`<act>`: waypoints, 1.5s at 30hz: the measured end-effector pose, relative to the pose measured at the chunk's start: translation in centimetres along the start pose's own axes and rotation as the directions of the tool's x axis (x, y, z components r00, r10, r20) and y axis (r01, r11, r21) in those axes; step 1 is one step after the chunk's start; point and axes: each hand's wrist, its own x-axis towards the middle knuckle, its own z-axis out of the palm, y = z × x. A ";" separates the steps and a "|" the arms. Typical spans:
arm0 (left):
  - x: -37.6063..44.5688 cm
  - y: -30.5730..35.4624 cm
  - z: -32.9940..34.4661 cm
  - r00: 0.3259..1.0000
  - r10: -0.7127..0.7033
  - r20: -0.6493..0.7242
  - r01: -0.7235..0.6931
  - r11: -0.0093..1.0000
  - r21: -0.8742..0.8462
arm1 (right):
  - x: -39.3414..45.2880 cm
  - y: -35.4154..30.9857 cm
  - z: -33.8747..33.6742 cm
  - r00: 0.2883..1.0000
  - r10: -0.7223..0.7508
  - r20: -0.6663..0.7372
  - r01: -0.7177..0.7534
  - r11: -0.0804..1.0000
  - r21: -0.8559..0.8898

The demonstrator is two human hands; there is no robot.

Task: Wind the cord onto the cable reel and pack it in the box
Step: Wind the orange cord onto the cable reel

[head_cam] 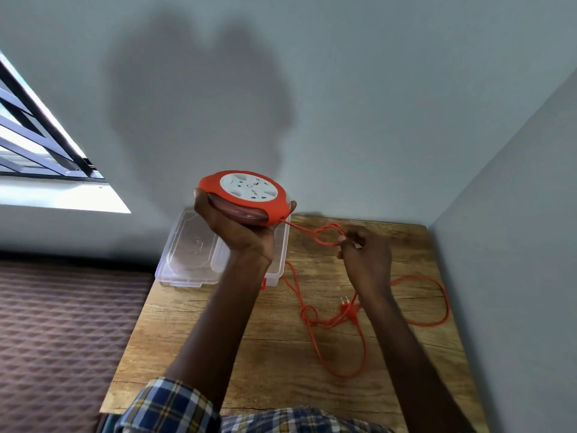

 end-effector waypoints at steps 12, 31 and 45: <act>0.2 -1.1 -0.6 0.996 -0.082 0.022 0.081 0.996 0.042 | 0.2 -0.2 -0.9 0.991 0.112 0.076 -0.120 0.987 0.106; 1.3 -1.7 -1.1 0.990 -0.138 0.032 0.136 0.990 0.038 | 0.1 -0.3 -2.6 0.935 0.159 0.317 -0.229 0.953 0.199; 1.4 -1.4 -1.6 0.984 -0.176 0.036 0.176 0.984 -0.024 | -0.3 -0.1 -3.5 0.564 0.077 0.822 -0.813 0.228 0.536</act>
